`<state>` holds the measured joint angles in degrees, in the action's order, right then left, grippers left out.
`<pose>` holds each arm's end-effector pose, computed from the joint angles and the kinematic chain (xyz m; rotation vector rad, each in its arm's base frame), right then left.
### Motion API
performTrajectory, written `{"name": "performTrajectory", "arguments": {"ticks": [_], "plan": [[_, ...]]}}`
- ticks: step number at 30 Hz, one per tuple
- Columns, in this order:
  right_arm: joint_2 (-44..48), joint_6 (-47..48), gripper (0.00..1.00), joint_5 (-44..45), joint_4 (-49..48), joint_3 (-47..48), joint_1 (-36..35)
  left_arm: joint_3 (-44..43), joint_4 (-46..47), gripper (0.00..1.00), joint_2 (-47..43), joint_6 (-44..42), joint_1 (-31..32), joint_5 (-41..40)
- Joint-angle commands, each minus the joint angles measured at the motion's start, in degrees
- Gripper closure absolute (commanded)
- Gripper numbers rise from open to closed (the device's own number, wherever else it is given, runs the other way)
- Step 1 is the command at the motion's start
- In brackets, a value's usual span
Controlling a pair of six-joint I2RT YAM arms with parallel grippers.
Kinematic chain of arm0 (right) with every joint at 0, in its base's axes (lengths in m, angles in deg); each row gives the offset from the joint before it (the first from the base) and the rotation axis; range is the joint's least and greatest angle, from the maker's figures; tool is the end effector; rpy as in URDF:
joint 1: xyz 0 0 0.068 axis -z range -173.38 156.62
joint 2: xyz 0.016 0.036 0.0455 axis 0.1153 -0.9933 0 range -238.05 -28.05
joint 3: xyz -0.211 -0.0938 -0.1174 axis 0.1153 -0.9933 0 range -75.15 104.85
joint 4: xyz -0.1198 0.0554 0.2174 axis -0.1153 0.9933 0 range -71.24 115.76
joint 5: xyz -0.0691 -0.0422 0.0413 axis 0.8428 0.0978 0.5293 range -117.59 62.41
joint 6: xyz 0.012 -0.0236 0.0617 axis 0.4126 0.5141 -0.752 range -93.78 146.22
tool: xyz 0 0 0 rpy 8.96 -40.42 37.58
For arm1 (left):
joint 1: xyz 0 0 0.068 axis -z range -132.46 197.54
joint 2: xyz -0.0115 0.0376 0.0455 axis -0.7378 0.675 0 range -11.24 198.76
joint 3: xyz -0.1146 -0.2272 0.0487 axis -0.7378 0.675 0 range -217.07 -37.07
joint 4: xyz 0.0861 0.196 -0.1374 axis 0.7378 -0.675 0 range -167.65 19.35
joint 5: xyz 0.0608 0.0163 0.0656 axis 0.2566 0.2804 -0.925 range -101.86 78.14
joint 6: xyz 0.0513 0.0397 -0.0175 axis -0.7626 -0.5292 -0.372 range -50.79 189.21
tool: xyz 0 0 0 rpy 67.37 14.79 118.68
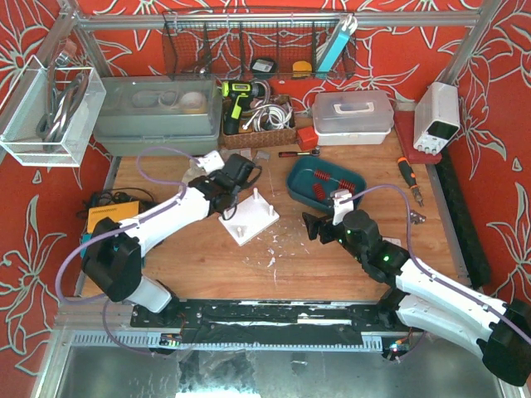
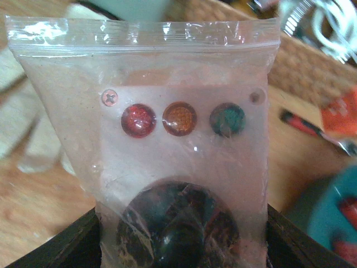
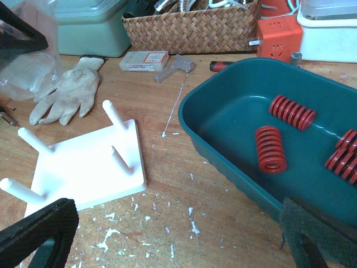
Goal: Install the large spring
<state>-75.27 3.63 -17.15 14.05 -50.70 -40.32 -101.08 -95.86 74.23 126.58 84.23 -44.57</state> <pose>0.1525 0.1489 0.2210 -0.2821 1.9139 0.6540 0.2779 -0.1709 0.2448 -0.6538 2.1393 -0.2012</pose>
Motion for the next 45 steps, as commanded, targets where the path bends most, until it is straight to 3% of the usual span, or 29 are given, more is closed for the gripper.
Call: {"name": "performTrajectory", "arguments": {"ticks": [1, 6, 14, 18, 22, 26, 31, 35, 39, 45], "plan": [[-0.22, -0.7, 0.01, 0.22, -0.56, -0.81, -0.42, 4.41, 6.49, 0.66, -1.74, -0.42, -7.3, -2.89], [-0.77, -0.54, 0.01, 0.15, -0.72, -0.7, -0.4, 6.81, 15.95, 0.66, 0.21, -3.08, -14.32, 1.67], [-4.05, -3.15, 0.01, -0.65, -1.57, 0.89, -0.42, 3.37, 20.24, 0.62, 10.49, -6.68, -16.92, 5.42], [-7.47, -4.86, 0.01, 3.83, 3.09, 4.23, -0.39, 1.61, 21.13, 0.6, 15.42, -7.24, -17.92, 7.66], [-9.96, -4.56, 0.01, 5.13, 3.38, 4.86, -0.41, -0.18, 20.6, 0.52, 19.01, -7.58, -18.27, 7.99], [-9.01, -1.25, 0.01, 0.6, 1.22, 3.78, -0.36, -2.42, 17.78, 0.31, 20.43, -8.3, -18.49, 8.21], [-5.83, -0.69, 0.01, 0.59, -1.82, 0.81, -0.39, -4.01, 13.13, 0.17, 18.24, -9.37, -18.43, 8.56], [-3.51, -1.45, 0.01, 5.69, -5.05, -2.4, -0.36, -2.56, 10.83, 0.06, 13.1, -10.21, -18.01, 11.34], [-2.77, 0.09, 0.01, 12.39, -7.93, -4.73, -0.43, 1.58, 12.0, 0.03, 5.41, -12.63, -15.96, 16.9], [-5.79, 3.66, 0.01, 17.52, 9.04, 6.13, -0.15, 11.81, 19.82, 0.02, -6.02, -18.85, -9.22, 20.5]]}}
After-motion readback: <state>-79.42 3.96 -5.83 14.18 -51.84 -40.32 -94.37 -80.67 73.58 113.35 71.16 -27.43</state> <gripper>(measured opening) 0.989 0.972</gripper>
